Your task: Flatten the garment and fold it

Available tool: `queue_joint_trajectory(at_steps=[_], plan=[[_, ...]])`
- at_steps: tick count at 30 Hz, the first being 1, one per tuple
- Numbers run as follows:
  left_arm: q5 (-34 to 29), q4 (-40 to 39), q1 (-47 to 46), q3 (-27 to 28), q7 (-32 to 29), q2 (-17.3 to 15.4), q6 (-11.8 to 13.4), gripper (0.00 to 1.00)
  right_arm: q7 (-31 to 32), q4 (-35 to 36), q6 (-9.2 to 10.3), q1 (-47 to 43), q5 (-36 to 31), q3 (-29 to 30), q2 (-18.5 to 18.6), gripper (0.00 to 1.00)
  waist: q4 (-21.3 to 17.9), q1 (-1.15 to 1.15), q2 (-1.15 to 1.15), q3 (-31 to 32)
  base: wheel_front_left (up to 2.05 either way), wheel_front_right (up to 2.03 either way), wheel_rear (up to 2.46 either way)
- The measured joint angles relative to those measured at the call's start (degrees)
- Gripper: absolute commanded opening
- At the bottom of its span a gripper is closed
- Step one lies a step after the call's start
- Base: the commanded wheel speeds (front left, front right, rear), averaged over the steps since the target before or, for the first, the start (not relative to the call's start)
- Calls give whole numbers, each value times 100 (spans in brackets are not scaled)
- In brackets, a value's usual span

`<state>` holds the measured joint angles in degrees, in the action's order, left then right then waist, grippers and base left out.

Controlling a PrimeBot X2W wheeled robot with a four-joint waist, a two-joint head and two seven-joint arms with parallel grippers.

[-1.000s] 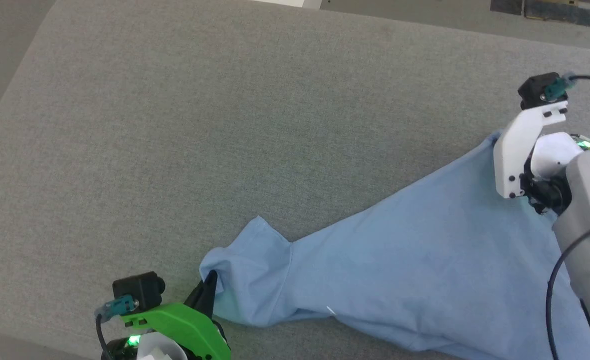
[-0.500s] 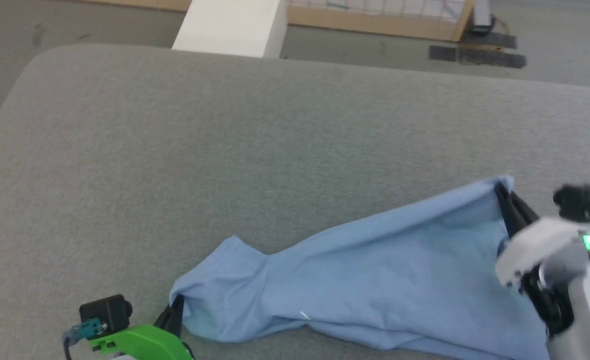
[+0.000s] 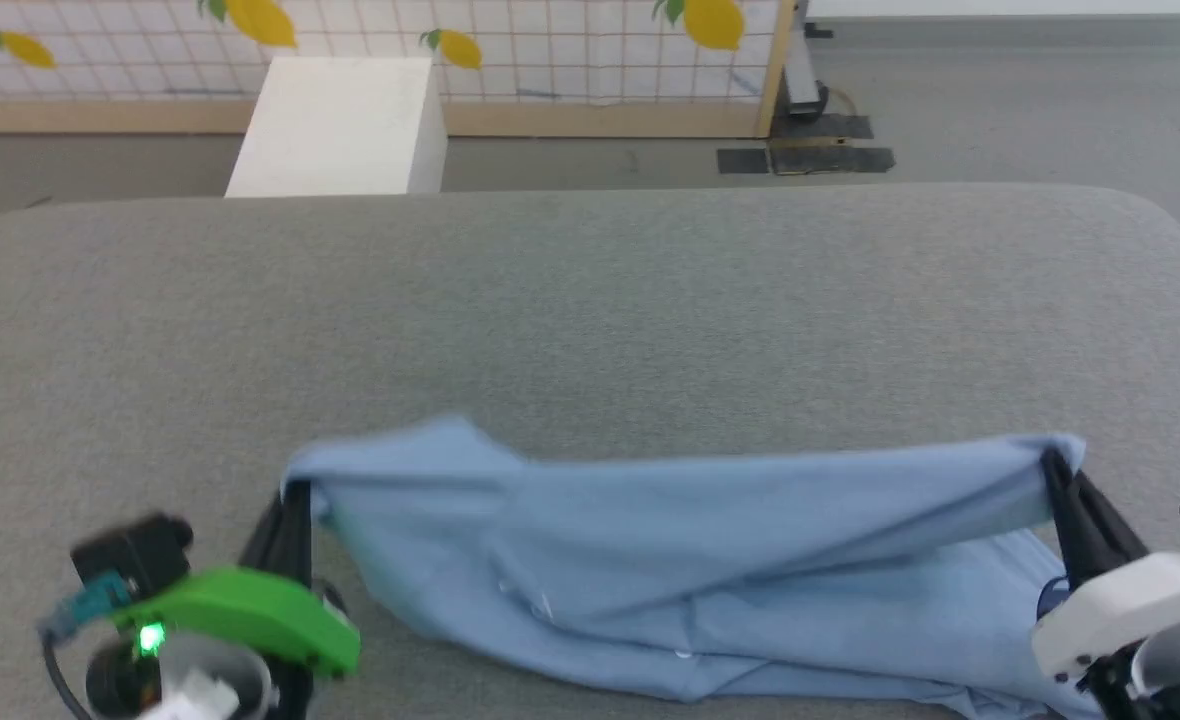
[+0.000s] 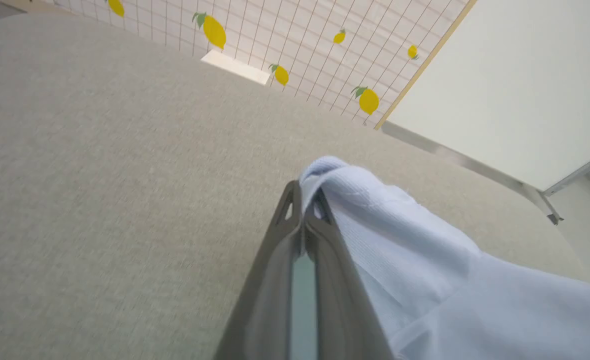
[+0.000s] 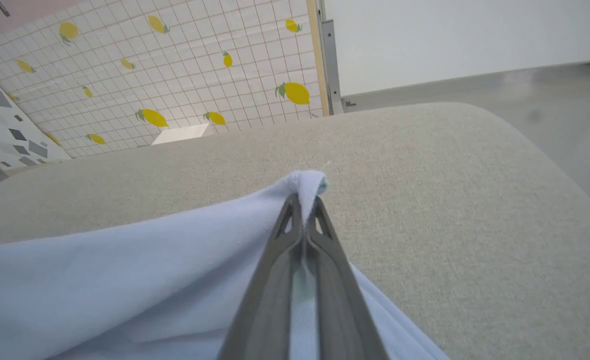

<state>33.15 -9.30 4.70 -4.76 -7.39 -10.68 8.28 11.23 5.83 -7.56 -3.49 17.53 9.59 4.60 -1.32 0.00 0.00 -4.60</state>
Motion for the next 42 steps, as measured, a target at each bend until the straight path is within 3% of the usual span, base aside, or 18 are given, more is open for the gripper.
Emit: queue_joint_trajectory(at_steps=[9,15,20,27,33,37,42], plan=[[448,58,-2271,130,-260,-169,-458,0,1118,703,0,1584,-288,-332,1163,0,-296,0,0,-111,0,0,0],[290,533,-4095,186,-409,-444,-465,0,1556,401,0,3112,-222,-742,1969,0,-365,0,0,-549,0,0,0],[-1,1040,-5778,162,-365,-505,-368,0,1708,-107,0,4471,-121,-1207,2356,0,-390,0,0,-1030,0,0,0],[-481,1658,-7858,187,-9,-686,-165,0,1561,-1049,-1,6575,-288,-1793,2443,0,-461,1,0,-1767,0,0,0],[-892,2113,-9368,344,837,-883,-45,0,1080,-1634,-3,8142,-869,-1900,2310,0,-546,2,0,-2410,0,0,0],[-913,2326,-9933,432,1405,-900,-108,0,677,-1904,-3,8753,-1169,-1887,2116,0,-614,2,0,-2741,0,0,0],[-926,2718,-9985,350,1606,-951,-285,0,385,-2272,-3,8829,-1207,-1998,1976,0,-640,2,0,-2974,0,0,0]])
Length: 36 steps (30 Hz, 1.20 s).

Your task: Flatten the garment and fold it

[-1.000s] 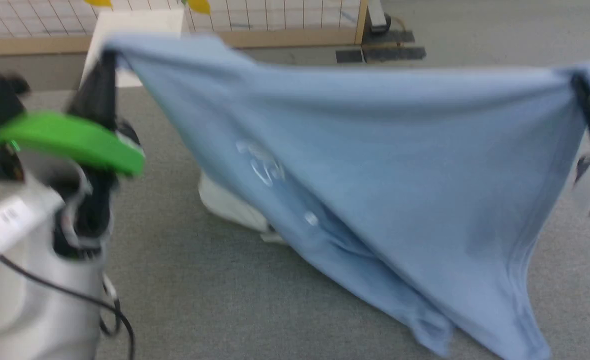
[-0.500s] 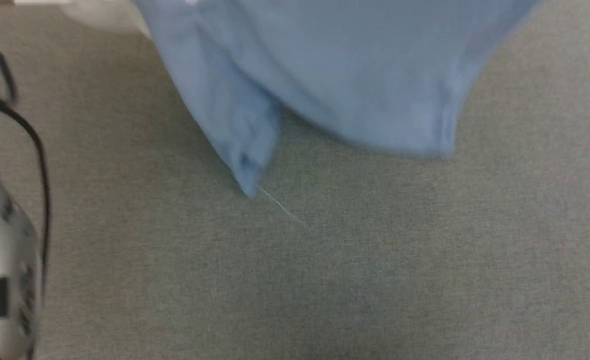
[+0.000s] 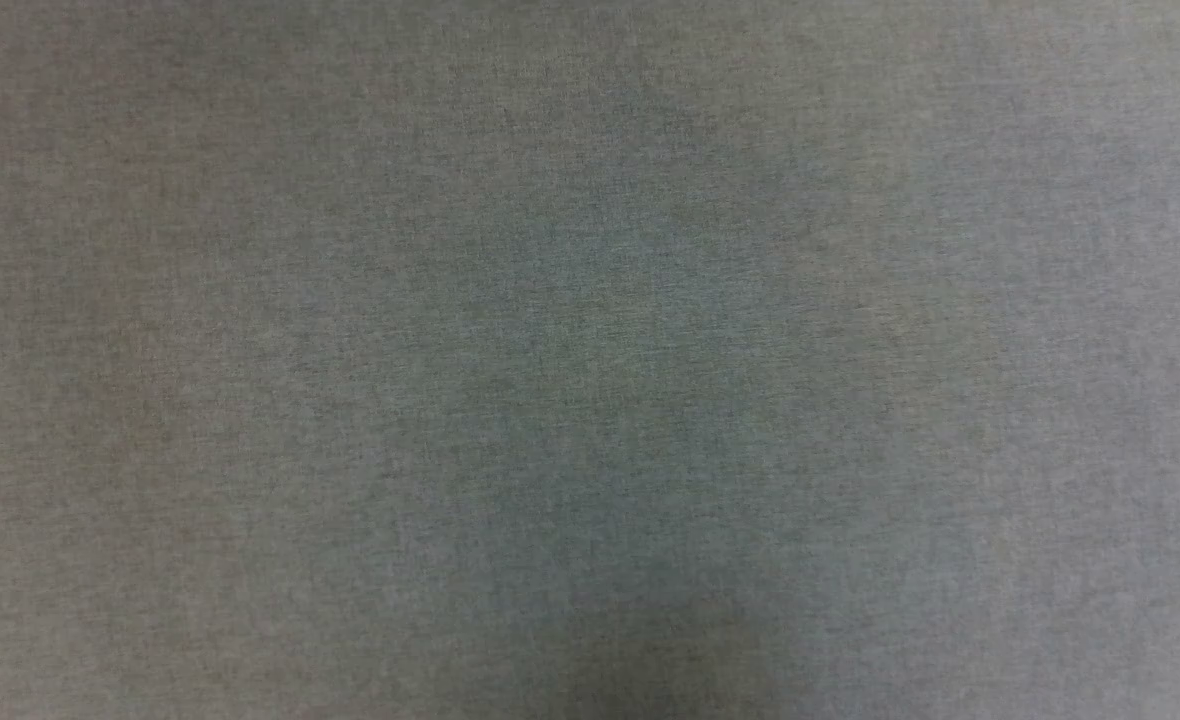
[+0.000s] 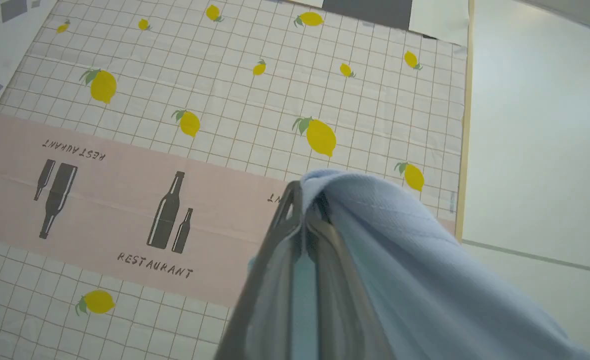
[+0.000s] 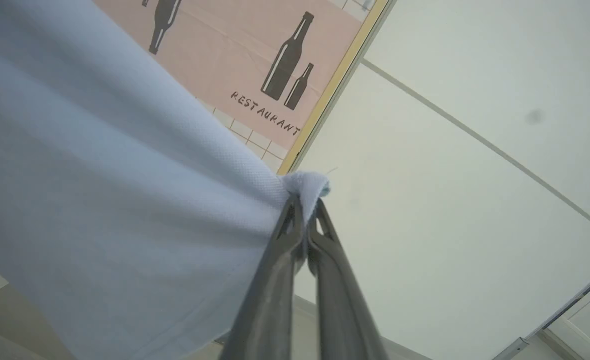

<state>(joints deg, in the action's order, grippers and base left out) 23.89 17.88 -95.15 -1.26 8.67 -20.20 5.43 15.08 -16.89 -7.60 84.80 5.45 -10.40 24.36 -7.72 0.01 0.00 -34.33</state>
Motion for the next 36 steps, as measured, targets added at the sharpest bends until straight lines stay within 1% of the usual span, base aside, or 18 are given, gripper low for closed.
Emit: queue_joint_trajectory(at_steps=[4,8,12,16,18,20,23,25,27,30,36], plan=[[-62,459,630,-69,-3,-154,-74,0,-219,-296,0,-411,172,-227,-102,0,92,0,0,-8,0,0,0],[-142,988,1772,-229,-97,-321,-189,0,-456,-620,0,-1235,432,-534,-248,0,206,0,0,140,0,0,0],[-156,1288,2882,-337,-163,-408,-291,0,-615,-786,0,-2059,733,-744,-372,0,314,-1,0,369,0,0,0],[-82,1277,4113,-464,-541,-479,-434,0,-732,-880,0,-2876,1024,-846,-392,0,415,-1,0,652,0,0,0],[27,1236,4859,-606,-1078,-492,-598,0,-813,-937,1,-3318,1179,-798,-434,0,464,-2,0,833,0,0,0],[168,1114,5540,-688,-1526,-487,-664,0,-877,-992,1,-3721,1305,-682,-509,0,504,-2,0,1011,0,0,0],[454,722,6500,-765,-2156,-482,-747,0,-945,-1000,1,-4354,1421,-621,-584,0,559,-2,0,1301,0,0,0],[655,343,7097,-804,-2471,-477,-771,0,-973,-966,0,-4763,1451,-595,-598,0,594,-2,0,1492,0,0,0],[788,-169,7711,-844,-2787,-478,-744,0,-921,-886,1,-5215,1448,-588,-566,0,633,-2,0,1699,0,0,0],[973,-833,8550,-854,-3170,-503,-589,0,-894,-678,2,-5839,1413,-482,-532,0,690,-2,0,1964,0,0,0],[1057,-1870,10017,-866,-3709,-638,-140,0,-793,-167,2,-6927,1014,-348,-513,0,779,-2,0,2373,0,0,0]])
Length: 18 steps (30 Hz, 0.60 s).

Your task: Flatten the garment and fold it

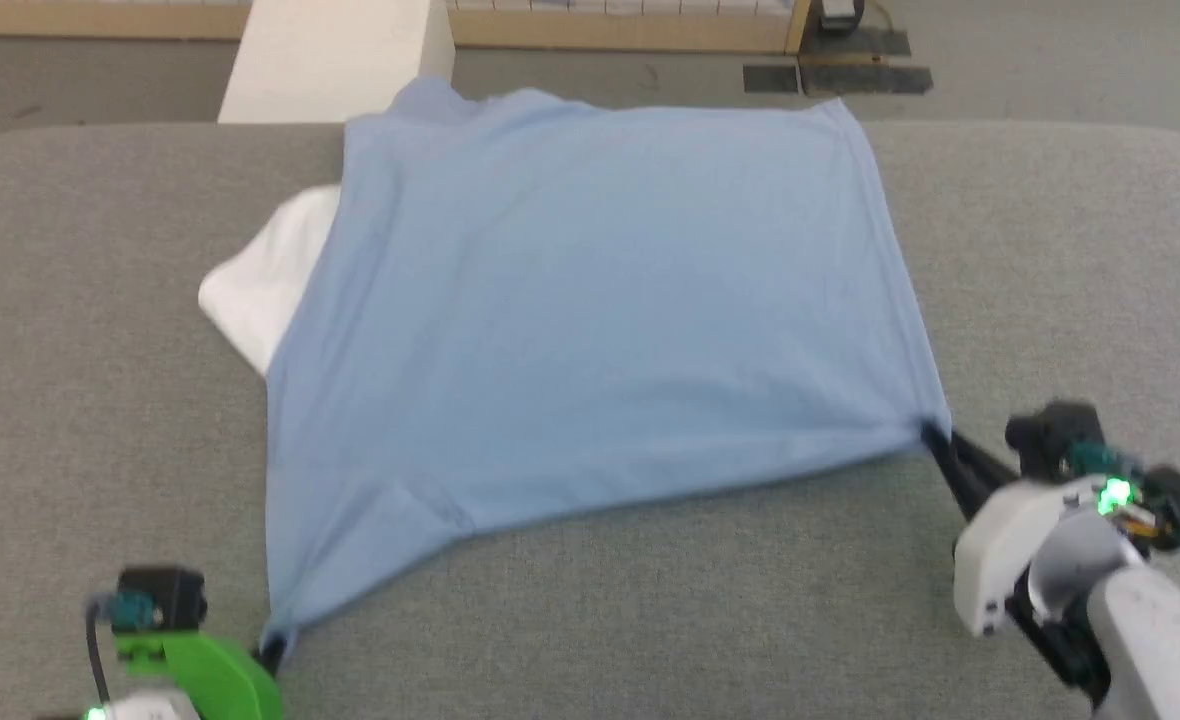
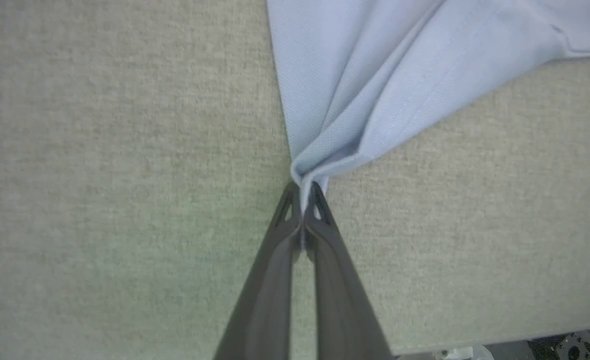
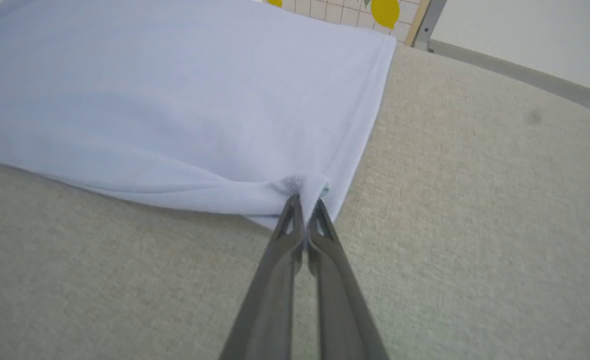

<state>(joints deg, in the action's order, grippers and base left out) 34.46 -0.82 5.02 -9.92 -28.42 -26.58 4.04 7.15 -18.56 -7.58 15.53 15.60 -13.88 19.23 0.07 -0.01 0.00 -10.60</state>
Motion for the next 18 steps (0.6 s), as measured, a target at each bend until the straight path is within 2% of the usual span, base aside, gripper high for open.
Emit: queue_joint_trajectory(at_steps=[8,14,18], plan=[[-24,-816,1166,-30,-47,51,460,0,537,768,-1,-1497,-248,734,-299,0,92,0,0,305,0,0,0],[-345,-1006,1455,18,608,162,679,0,744,1516,-1,-2420,-326,1324,-545,0,130,0,0,348,0,0,0],[-775,-1071,1416,-45,1472,278,703,0,349,1804,-1,-2594,-358,1386,-655,0,73,0,0,294,0,0,0]])
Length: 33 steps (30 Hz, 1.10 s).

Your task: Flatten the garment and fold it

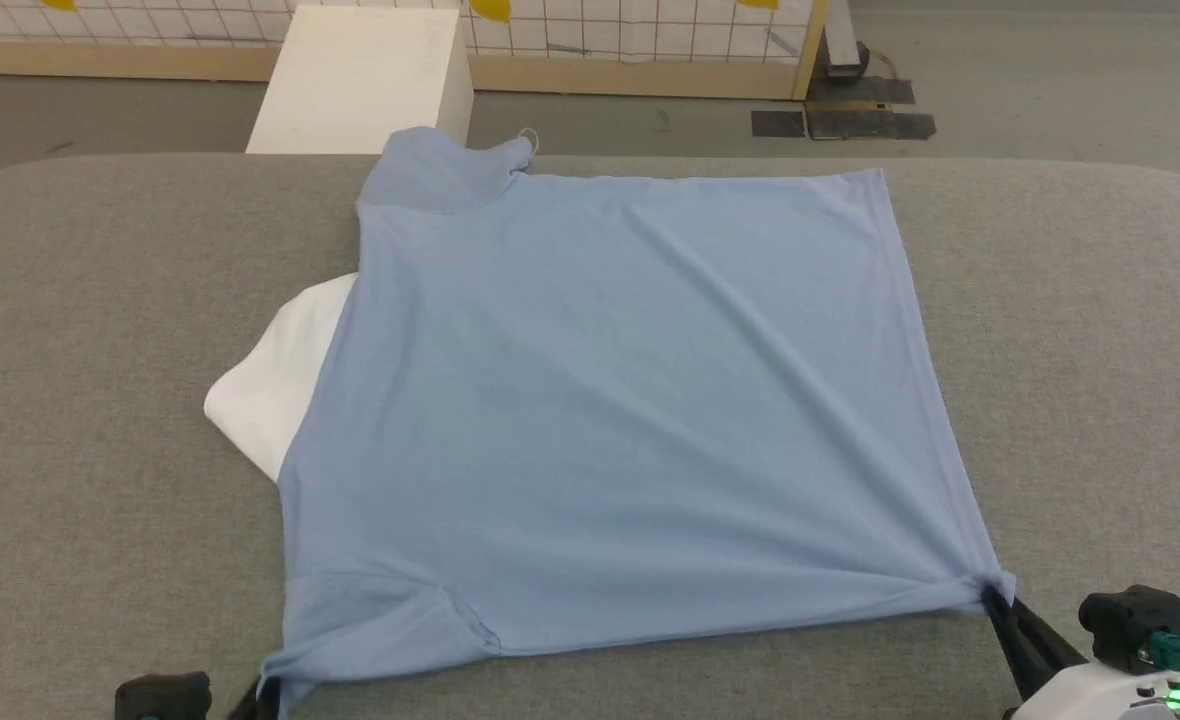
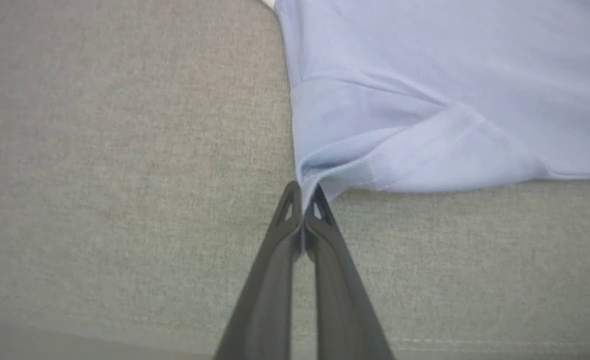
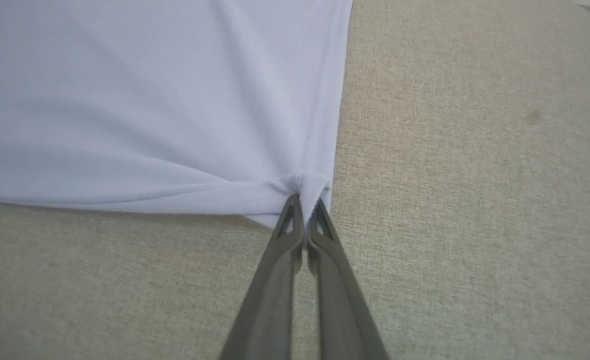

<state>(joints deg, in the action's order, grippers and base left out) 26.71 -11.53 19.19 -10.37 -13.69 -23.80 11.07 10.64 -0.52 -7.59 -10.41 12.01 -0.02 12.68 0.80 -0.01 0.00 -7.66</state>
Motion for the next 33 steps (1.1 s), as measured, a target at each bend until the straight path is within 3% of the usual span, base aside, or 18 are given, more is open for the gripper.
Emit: queue_joint_trajectory(at_steps=[6,13,24,33], plan=[[-895,230,-638,-118,1481,170,143,0,-790,-83,0,34,-76,-182,-58,0,-65,0,0,-71,0,0,0],[-1389,702,-1680,-302,2116,280,166,0,-1144,-243,1,556,-189,-422,0,0,-140,0,0,-146,0,0,0],[-1535,1336,-3590,-402,1730,-2,-312,0,-595,-425,1,1908,-11,-694,341,0,-237,0,0,-621,0,0,0],[-1417,2353,-4567,-505,969,-208,-838,0,542,-1054,1,2988,417,-949,599,0,-316,1,0,-1186,0,0,0]])
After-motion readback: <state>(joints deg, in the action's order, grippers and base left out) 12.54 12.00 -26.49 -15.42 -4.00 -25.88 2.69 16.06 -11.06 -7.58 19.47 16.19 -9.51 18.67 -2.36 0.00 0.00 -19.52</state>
